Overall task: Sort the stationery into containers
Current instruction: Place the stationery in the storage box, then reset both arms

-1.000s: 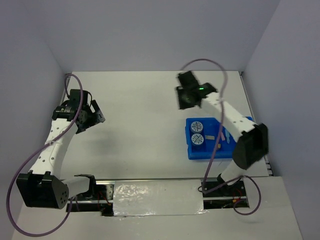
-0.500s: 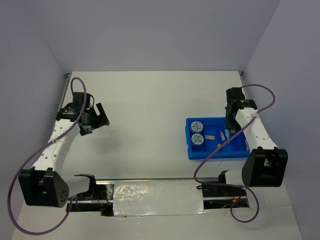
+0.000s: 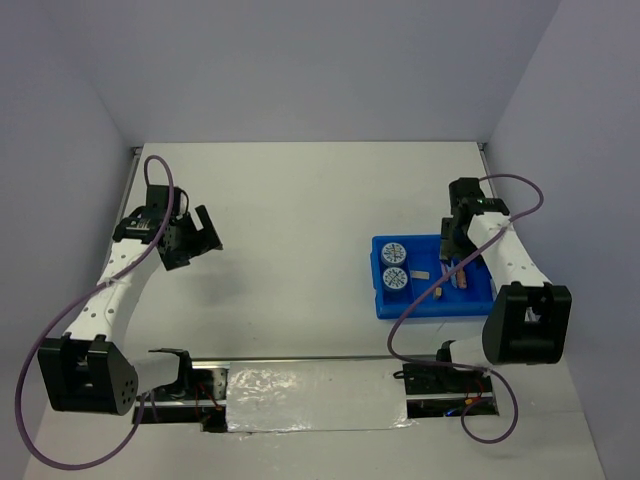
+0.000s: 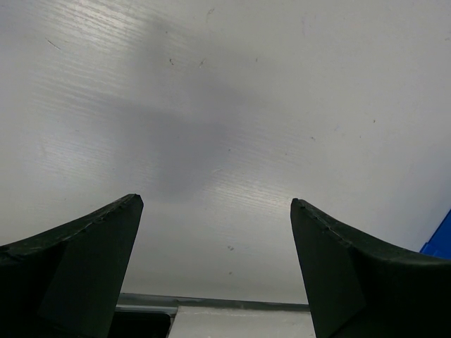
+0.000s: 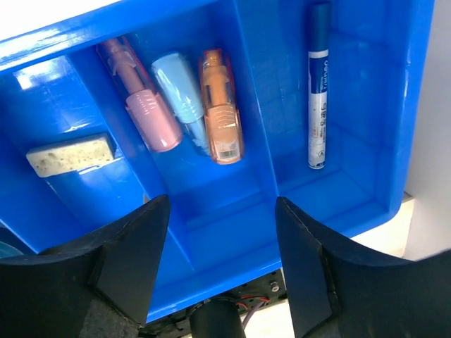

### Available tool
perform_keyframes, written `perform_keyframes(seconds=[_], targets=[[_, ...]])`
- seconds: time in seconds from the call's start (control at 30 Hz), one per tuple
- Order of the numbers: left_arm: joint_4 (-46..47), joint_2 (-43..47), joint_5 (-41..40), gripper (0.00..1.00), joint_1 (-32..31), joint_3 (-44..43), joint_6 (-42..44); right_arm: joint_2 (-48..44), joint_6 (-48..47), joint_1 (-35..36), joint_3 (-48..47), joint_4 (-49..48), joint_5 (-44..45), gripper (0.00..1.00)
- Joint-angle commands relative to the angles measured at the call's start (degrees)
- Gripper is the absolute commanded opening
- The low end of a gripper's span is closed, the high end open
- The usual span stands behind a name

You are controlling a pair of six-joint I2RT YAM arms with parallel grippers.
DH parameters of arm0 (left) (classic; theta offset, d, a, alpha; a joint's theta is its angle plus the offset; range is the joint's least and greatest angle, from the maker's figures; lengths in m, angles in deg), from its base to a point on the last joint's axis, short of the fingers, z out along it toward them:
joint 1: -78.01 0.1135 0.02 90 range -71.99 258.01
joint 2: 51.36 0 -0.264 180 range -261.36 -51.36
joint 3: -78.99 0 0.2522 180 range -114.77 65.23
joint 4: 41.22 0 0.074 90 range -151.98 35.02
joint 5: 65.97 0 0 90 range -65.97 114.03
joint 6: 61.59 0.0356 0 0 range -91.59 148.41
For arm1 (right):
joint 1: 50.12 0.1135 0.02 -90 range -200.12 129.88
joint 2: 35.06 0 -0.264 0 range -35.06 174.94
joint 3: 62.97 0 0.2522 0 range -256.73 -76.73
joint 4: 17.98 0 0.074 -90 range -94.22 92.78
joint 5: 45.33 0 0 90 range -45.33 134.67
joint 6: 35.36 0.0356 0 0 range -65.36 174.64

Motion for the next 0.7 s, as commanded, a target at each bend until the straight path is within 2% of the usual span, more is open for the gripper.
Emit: perform_keyframes(seconds=[0.0,0.13,0.2,0.23,0.27,0.37,0.43,0.5,0.57,0.67], targets=[[0.48,-0.24,0.56,0.99,0.09,-0.96,0.74,-1.37,0.04,-0.31,-1.19,0.94,-0.89,0.70],[-0.93,-0.94,-1.62,0.99,0.09,-3.50,1.09,-4.08,0.66,-0.31,-5.21,1.91,-4.31,0.70],[-3.11,-2.17,-3.47,0.99,0.09,-7.52,1.96,-8.72,0.92,-0.22,-8.99,3.04,-8.08,0.71],[-4.08,-2.78,-5.83,0.99,0.00,-9.55,2.23,-10.58,0.57,-0.22,-13.71,3.49,-8.63,0.91],[-5.23,-4.27,-7.33,0.99,-0.43,-11.57,2.75,-12.25,0.22,-0.31,-16.28,4.62,-8.98,1.00],[-10.23,-6.91,-15.33,0.99,-2.88,-22.73,3.63,-18.58,0.47,0.13,-26.39,7.34,-9.25,1.00],[-12.78,-7.97,-20.59,0.99,-4.65,-31.43,4.16,-23.15,3.10,0.48,-30.26,8.15,-9.59,1.00],[-13.32,-8.06,-21.93,0.99,-6.85,-38.18,6.00,-27.79,4.17,0.48,-31.25,8.85,-11.09,1.00],[-11.92,-6.58,-24.03,0.99,-9.04,-42.16,8.45,-30.97,5.84,0.92,-33.35,11.73,-9.70,1.00],[-7.01,-1.05,-26.76,0.99,-11.41,-40.97,11.62,-35.10,7.42,2.06,-36.96,16.56,-6.09,1.00]])
